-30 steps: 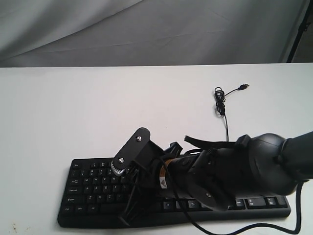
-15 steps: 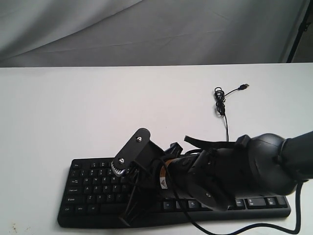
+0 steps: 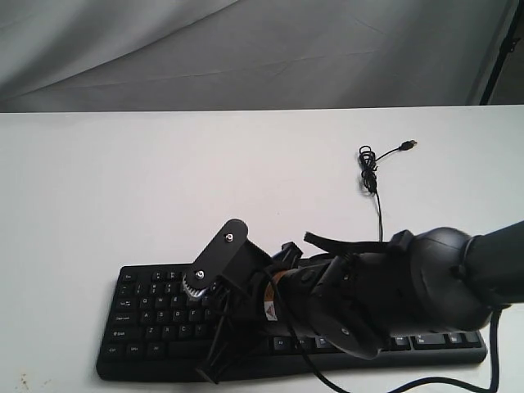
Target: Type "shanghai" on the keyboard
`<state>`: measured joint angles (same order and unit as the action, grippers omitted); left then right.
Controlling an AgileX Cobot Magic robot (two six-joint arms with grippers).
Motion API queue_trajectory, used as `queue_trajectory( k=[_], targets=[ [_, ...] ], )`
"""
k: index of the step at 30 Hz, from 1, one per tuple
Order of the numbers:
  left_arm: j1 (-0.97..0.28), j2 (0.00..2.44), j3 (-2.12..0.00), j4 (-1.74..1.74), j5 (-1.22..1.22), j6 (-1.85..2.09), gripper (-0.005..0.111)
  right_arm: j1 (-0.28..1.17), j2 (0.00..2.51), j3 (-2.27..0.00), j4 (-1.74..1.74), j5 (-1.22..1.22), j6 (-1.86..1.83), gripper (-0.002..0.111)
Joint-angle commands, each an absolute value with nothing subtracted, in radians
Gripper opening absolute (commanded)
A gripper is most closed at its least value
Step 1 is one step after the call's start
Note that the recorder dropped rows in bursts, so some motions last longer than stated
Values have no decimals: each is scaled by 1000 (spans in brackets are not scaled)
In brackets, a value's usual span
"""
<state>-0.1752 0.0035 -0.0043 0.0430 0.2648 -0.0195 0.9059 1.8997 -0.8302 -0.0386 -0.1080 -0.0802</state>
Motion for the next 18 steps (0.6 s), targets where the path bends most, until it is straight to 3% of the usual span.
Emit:
queue_trajectory(
  k=[1,11,18],
  targets=[
    [-179,0,0,48,259,-22,0,907,1912,-824,-47,-112,-82,0],
    [-179,0,0,48,259,-22,0,910,1832,-838,-47,-82,-82,0],
    [-179,0,0,48,259,-22,0,981,1858,-1010,-61,40,-89,0]
  ],
)
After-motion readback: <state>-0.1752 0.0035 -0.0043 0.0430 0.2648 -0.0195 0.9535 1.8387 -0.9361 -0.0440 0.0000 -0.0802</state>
